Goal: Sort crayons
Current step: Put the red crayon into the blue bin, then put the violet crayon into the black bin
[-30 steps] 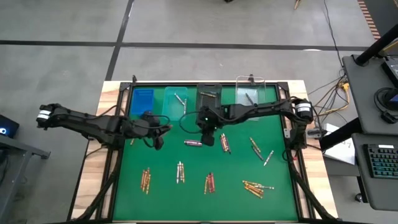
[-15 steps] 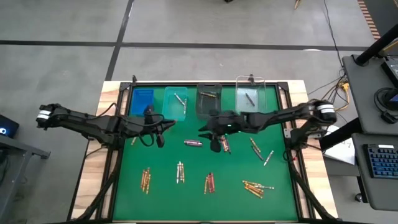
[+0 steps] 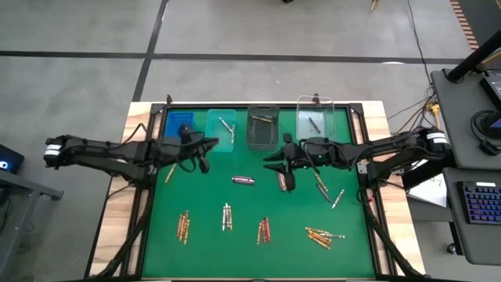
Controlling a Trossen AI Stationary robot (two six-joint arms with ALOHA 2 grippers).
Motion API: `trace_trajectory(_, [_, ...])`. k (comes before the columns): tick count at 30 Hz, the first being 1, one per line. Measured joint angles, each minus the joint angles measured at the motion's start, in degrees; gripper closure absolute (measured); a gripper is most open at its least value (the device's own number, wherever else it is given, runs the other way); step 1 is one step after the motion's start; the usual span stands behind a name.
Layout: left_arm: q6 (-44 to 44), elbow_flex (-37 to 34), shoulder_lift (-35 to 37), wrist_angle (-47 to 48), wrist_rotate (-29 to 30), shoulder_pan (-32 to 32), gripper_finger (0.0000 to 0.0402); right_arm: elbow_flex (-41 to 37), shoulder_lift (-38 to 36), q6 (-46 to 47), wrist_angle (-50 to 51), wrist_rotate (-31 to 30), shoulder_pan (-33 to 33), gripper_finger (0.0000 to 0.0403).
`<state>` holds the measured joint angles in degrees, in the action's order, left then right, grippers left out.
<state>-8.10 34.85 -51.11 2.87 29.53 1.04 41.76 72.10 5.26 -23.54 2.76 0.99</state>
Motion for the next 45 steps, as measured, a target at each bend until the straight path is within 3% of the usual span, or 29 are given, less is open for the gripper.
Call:
trace_trajectory(6, [-2.8, 0.0, -0.2, 11.0, 8.9, 15.6, 0.0400, -0.3, 0.4, 1.7, 0.1, 0.0, 0.0, 0.0307])
trace_trajectory(12, [-5.9, 0.0, -1.3, 19.1, 8.2, 33.6, 0.0400, -0.4, 0.4, 1.4, 0.1, -1.0, -0.1, 0.0307])
trace_trajectory(18, [-4.8, -0.1, -6.4, 20.5, -1.3, 45.3, 0.0400, -0.4, 0.4, 1.3, 0.1, -2.6, -0.2, 0.0307])
trace_trajectory(30, [-3.5, 0.1, -18.2, 19.7, 0.4, 46.8, 0.0392, -0.4, 0.4, 1.8, 0.5, -2.9, -0.2, 0.0307])
trace_trajectory(45, [-4.4, 0.1, -18.6, 19.1, 1.3, 46.6, 0.0358, -0.4, 0.4, 2.7, 0.6, -2.9, -0.2, 0.0307])
